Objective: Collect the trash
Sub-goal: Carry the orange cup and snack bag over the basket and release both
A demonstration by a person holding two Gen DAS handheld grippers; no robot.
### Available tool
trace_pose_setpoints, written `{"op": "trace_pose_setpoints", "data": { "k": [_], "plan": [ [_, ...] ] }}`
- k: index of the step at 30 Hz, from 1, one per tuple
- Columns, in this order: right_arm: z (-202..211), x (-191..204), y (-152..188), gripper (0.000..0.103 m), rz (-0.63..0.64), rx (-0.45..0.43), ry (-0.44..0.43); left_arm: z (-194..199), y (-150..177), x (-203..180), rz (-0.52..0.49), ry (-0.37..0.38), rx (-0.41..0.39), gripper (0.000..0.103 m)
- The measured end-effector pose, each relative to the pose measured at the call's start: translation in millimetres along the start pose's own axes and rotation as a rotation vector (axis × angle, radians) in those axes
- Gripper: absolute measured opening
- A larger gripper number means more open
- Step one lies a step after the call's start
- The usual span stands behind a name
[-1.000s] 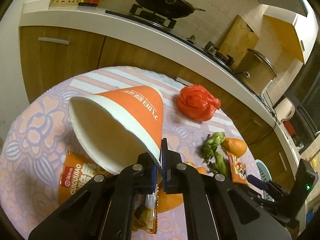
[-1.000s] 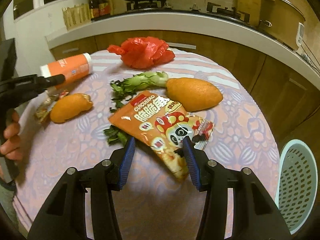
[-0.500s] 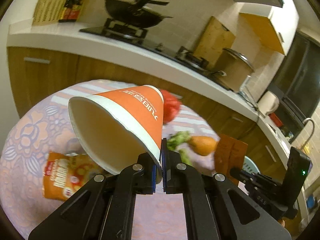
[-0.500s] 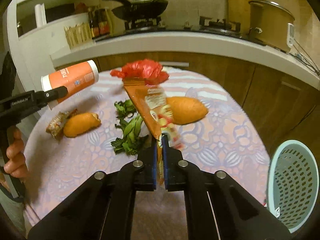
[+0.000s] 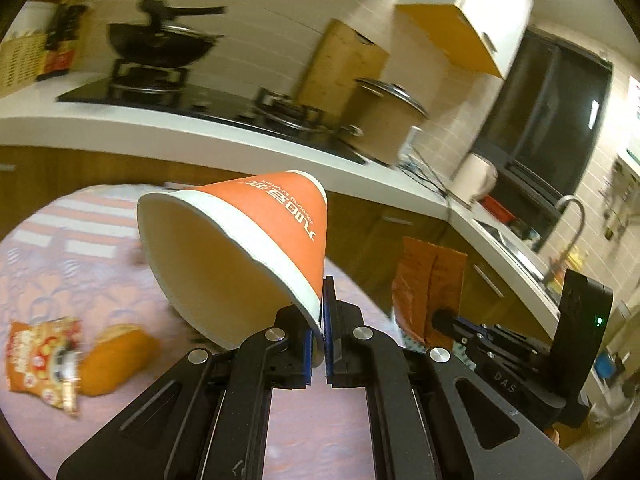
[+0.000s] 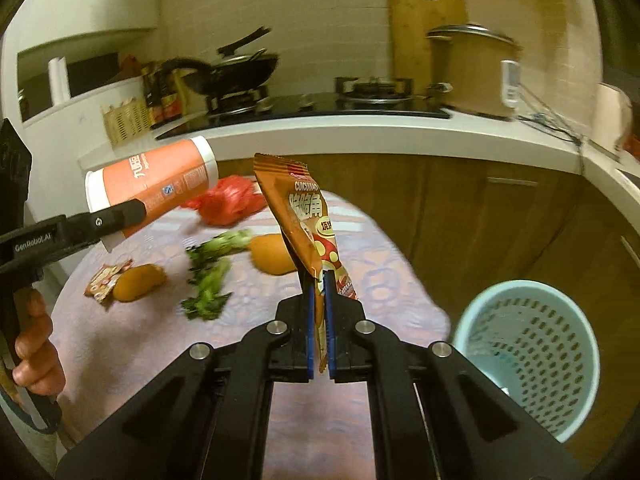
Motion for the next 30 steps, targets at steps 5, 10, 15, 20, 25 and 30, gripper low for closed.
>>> {"op": "trace_pose_setpoints", "data": {
  "k": [5, 10, 15, 20, 25, 30],
  "plan": [
    [13.6, -37.0, 6.4, 0.003, -0.053, -0.016, 0.051, -29.2, 1.9, -43.6, -0.069, 0.045, 0.038, 0.002],
    [26.1, -78.0, 17.4, 0.003, -0.117, -0.023, 0.097, -66.8, 8.6, -85.7, -0.133, 0.099, 0.098, 0.002],
    [36.0, -121.4, 31.1, 0.003, -0.196, -0.021, 0.138, -103.8, 18.5, -123.4, -0.187, 0.147, 0.168, 0.002],
    [44.8, -161.6, 47.1, 0.003, -0.269, -0.017, 0.191, -134.7, 26.3, -151.9, -0.225, 0.175, 0.221, 0.002],
    [43.3, -192.1, 64.1, 0.003, -0.338, 0.014, 0.221, -167.7, 39.0, -172.0, -0.257, 0.186, 0.293, 0.002],
    [31.7, -215.6, 84.4, 0.003, -0.403, 0.072, 0.232, -203.8, 55.8, -186.3, -0.279, 0.202, 0.389, 0.002]
  ]
}}
Point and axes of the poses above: each gripper's, at about its wrist camera, not at the fingertips, and z roughly against the way its jaws point, x to its left, y to its underside, the point moved 2 cm from there along -z, roughly the way its jaws point, and after that the axes turned 9 degrees about x, right-handed, at the moved point
